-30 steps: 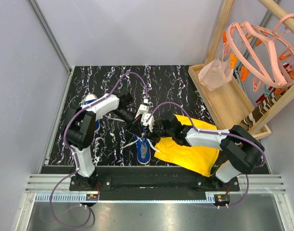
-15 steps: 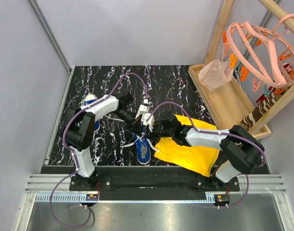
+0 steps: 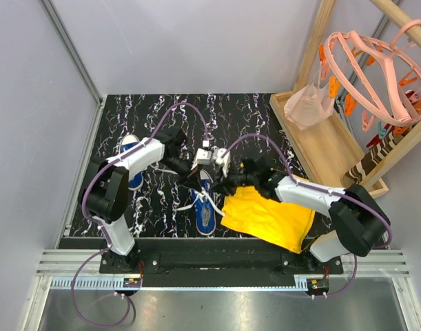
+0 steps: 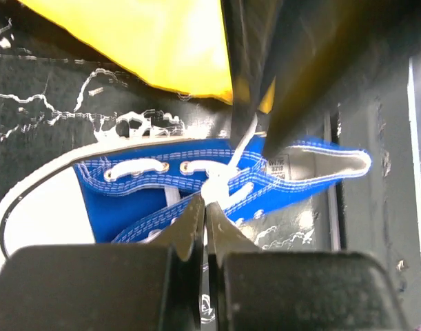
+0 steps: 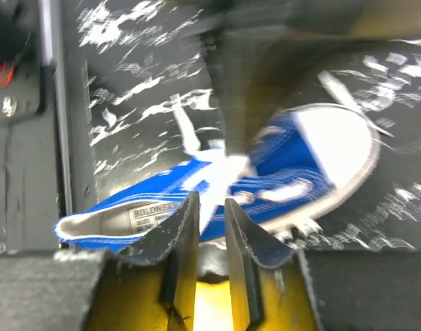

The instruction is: Tie the shoes

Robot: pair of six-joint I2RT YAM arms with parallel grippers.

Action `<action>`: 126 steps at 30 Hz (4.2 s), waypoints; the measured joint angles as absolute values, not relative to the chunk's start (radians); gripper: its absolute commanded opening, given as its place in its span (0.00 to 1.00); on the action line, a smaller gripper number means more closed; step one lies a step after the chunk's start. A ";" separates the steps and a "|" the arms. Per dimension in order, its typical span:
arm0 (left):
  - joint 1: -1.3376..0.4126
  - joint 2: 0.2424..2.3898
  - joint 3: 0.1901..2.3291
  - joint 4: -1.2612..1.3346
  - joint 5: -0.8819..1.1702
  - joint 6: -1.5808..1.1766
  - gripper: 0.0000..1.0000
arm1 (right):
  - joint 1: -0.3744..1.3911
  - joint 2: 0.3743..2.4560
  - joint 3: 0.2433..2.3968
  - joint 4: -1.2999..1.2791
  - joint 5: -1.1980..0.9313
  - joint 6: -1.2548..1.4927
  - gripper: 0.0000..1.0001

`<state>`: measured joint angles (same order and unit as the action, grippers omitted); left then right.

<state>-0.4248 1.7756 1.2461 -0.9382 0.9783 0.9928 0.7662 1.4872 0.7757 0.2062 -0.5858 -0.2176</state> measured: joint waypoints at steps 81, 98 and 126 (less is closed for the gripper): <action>-0.850 1.440 0.080 1.100 0.160 1.097 0.00 | 0.538 1.890 1.055 0.139 -1.089 0.249 0.33; -0.958 1.559 0.088 1.203 -0.081 1.163 0.00 | 0.537 1.900 1.056 0.145 -1.119 0.259 0.34; -1.029 1.506 0.123 1.200 -0.261 1.180 0.00 | 0.503 2.012 1.110 0.250 -1.249 0.409 0.37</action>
<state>-1.0294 1.5063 0.1230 1.1999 -0.2607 1.1801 0.5030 2.0121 1.1099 0.2497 -1.2488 0.4091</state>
